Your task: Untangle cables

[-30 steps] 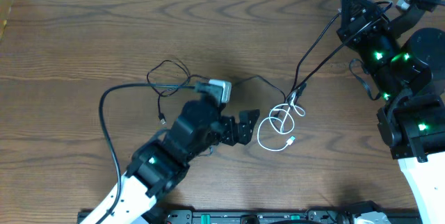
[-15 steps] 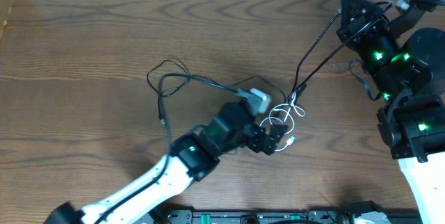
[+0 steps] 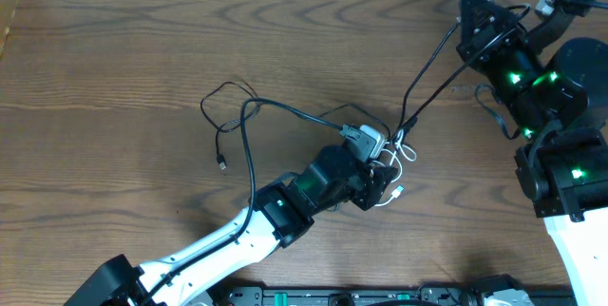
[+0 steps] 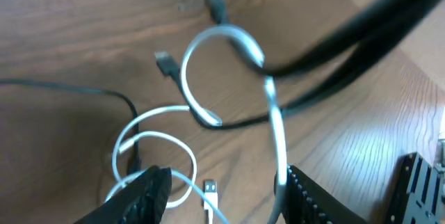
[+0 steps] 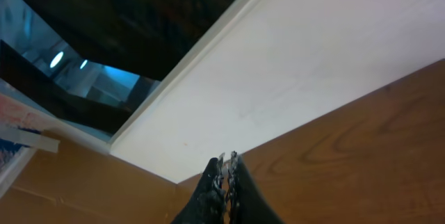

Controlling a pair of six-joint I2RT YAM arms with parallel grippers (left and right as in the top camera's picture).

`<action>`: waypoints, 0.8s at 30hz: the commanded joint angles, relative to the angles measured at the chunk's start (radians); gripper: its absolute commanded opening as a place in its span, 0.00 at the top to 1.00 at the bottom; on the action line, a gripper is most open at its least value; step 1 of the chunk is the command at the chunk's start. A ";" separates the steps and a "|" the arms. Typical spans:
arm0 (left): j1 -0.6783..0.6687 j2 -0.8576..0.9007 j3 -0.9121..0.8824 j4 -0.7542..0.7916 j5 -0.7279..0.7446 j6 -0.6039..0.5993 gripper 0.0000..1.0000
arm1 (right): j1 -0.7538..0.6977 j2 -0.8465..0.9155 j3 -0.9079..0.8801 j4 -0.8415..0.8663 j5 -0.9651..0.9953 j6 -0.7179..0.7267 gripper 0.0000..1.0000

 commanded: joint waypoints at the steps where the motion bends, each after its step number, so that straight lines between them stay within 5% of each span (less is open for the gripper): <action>1: 0.002 0.005 0.000 0.023 -0.021 0.009 0.47 | -0.004 -0.006 0.006 -0.003 -0.026 0.009 0.99; 16: 0.002 0.057 0.000 0.074 -0.021 -0.058 0.44 | -0.003 -0.006 0.006 0.001 -0.086 0.032 0.99; 19: 0.002 0.057 0.001 0.077 -0.021 -0.058 0.57 | -0.003 -0.006 0.006 -0.001 -0.089 0.031 0.99; 23: 0.002 0.056 0.001 0.073 -0.021 -0.058 0.92 | -0.003 -0.006 0.006 -0.010 -0.089 0.031 0.99; 24: 0.003 0.055 0.001 0.072 -0.021 -0.058 0.92 | -0.003 -0.006 0.006 -0.018 -0.089 0.031 0.99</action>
